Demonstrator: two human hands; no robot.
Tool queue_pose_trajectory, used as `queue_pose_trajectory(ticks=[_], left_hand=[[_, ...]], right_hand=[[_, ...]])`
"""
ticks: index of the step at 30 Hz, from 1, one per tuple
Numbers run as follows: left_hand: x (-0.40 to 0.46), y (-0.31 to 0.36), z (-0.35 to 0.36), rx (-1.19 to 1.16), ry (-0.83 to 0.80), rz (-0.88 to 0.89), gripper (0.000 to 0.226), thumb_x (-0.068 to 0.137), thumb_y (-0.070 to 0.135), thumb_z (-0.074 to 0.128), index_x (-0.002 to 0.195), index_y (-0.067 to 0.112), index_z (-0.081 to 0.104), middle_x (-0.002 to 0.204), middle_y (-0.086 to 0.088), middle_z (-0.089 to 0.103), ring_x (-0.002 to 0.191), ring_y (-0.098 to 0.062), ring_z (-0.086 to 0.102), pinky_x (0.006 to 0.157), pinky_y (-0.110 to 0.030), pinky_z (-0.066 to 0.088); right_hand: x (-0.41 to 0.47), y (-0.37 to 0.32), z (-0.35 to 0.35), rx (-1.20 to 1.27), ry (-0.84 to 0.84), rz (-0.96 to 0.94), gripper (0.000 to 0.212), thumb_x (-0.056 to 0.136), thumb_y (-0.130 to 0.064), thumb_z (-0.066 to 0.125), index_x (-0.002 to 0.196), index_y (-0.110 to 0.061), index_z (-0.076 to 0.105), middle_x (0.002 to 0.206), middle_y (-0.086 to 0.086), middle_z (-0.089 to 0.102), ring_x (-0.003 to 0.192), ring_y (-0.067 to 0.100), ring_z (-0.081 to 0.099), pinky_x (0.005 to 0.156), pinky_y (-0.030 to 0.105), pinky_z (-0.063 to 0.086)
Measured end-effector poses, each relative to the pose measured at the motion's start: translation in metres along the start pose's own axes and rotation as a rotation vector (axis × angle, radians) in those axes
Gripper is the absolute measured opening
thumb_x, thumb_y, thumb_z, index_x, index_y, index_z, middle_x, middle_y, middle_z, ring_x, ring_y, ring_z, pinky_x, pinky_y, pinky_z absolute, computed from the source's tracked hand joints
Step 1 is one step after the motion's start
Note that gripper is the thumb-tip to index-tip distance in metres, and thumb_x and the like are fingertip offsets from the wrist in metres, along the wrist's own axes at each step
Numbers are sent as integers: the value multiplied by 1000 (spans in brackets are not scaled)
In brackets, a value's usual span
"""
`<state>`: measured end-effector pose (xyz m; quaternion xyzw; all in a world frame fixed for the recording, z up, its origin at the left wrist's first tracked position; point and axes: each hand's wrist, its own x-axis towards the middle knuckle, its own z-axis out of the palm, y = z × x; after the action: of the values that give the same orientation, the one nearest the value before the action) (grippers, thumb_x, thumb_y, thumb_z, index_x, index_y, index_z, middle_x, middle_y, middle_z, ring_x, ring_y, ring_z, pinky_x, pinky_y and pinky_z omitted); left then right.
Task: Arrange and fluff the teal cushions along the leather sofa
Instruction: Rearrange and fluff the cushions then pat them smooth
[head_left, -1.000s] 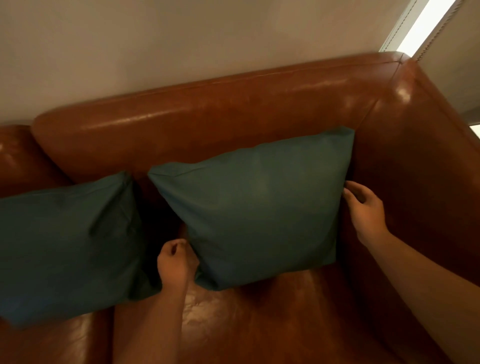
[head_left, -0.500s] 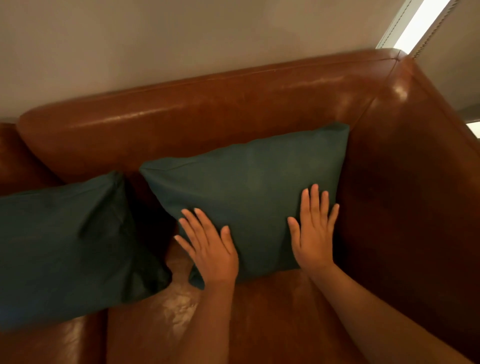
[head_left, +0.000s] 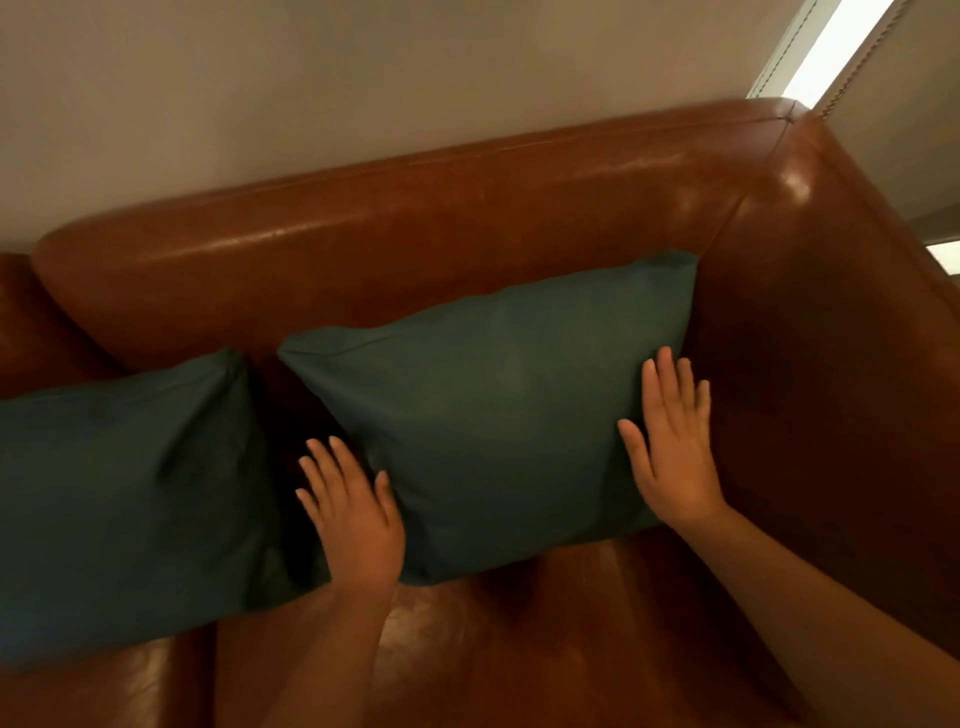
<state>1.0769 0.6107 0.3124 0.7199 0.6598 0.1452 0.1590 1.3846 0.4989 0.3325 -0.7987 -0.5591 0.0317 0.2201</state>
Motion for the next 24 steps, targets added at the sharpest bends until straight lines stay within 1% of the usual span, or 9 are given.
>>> queue_pose_trajectory(ticks=[2,5,7,9,11,13,16,20,24], left_hand=[[11,-5,2,-69,-49,-148,61,100,32,38,149,5,14,156,-24,10,143,-42,9,113,-56,12],[28,6,-9,-330,-108,-156,65,97,13,46,151,12,10,158,-15,5,146,-30,6,117,-39,10],[42,14,-17,-507,-42,-197,62,95,5,42,151,15,16,154,-12,26,140,-25,29,115,-34,22],[64,18,-26,-792,23,-350,61,88,13,42,147,21,31,131,-6,55,109,-19,56,101,-37,40],[88,19,-35,-1139,-3,-445,58,83,32,53,141,26,43,131,2,58,114,-10,56,106,-37,39],[105,23,-41,-1353,-89,-447,68,78,52,66,137,22,49,135,1,56,124,-15,52,109,-38,37],[111,33,-47,-1329,-41,-374,56,88,45,60,133,12,50,130,-6,59,120,-19,56,104,-38,43],[116,37,-48,-1210,66,-317,30,95,31,55,119,12,53,111,0,64,108,-18,61,95,-36,50],[117,40,-44,-1174,175,-322,19,95,33,54,105,18,58,101,5,64,95,-11,62,84,-29,52]], right_hand=[[7,1,-3,173,17,102,60,101,-43,23,151,-22,-3,158,-4,-9,147,12,-9,120,34,-3],[27,13,-12,559,95,378,62,100,-34,41,151,-15,12,159,1,6,145,7,5,121,31,9],[49,18,-24,848,105,555,74,92,-45,53,151,-19,17,158,1,20,143,10,21,118,35,23],[72,21,-34,1163,93,693,85,81,-50,60,150,-20,21,150,-2,36,132,8,40,103,24,39],[95,27,-40,1321,21,721,87,76,-51,66,149,-20,29,140,-6,49,118,6,54,89,19,46],[112,32,-43,1358,-67,666,86,69,-54,73,142,-18,42,134,-1,58,116,13,60,89,26,49],[126,37,-43,1360,-128,627,78,69,-49,75,134,-13,50,127,7,62,112,21,63,86,32,52],[138,39,-39,1418,-123,656,84,68,-55,75,137,-19,45,129,8,60,113,23,62,93,40,51],[145,33,-37,1454,-66,708,59,85,-53,60,132,-20,48,126,4,61,110,20,63,87,38,53]])
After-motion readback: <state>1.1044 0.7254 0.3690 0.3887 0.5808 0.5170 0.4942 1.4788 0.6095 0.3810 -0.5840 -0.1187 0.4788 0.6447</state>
